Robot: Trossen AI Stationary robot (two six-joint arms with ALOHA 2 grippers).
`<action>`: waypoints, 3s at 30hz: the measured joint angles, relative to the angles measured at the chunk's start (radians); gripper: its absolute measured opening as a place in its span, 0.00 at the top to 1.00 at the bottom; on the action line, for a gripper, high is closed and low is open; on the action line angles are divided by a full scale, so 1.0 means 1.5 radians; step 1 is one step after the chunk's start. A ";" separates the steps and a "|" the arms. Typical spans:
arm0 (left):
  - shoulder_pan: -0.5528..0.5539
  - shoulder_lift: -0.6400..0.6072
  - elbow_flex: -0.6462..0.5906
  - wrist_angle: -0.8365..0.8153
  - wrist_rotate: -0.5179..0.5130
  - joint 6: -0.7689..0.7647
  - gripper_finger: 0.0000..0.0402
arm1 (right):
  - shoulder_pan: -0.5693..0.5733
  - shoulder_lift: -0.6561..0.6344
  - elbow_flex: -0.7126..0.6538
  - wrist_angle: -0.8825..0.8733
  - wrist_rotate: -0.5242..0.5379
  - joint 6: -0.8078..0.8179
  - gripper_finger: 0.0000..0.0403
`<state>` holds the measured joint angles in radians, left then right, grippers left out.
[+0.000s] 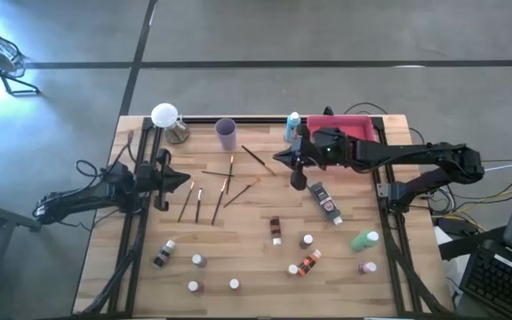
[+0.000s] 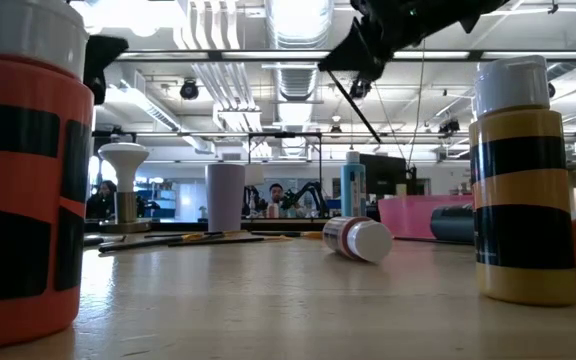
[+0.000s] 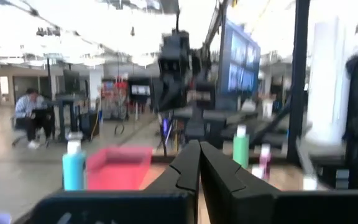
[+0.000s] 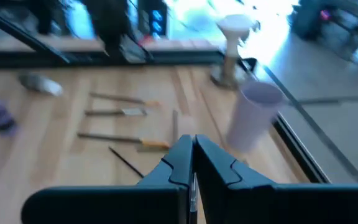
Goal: Pick & Place Paint Supplies
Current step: Put the silver black paint brush into the purple cup
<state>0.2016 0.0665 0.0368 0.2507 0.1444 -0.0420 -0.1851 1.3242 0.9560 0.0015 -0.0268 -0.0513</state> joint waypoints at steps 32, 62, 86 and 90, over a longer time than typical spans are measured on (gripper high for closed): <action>-0.003 0.255 -0.001 0.307 0.007 -0.124 0.96 | 0.092 0.008 -0.012 0.132 -0.120 -0.007 0.98; -0.016 0.845 0.435 0.340 0.103 -0.007 0.69 | 0.091 0.008 -0.011 0.219 -0.030 0.032 0.98; -0.016 0.920 0.539 0.342 0.155 0.013 0.69 | 0.091 0.008 -0.011 0.218 -0.014 0.032 0.98; -0.016 0.920 0.540 0.342 0.155 0.013 0.70 | 0.091 0.008 -0.011 0.218 -0.014 0.032 0.98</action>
<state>0.1776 1.4471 0.8471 0.7631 0.3775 -0.0219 -0.0486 1.3365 0.9398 0.3283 -0.0479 -0.0029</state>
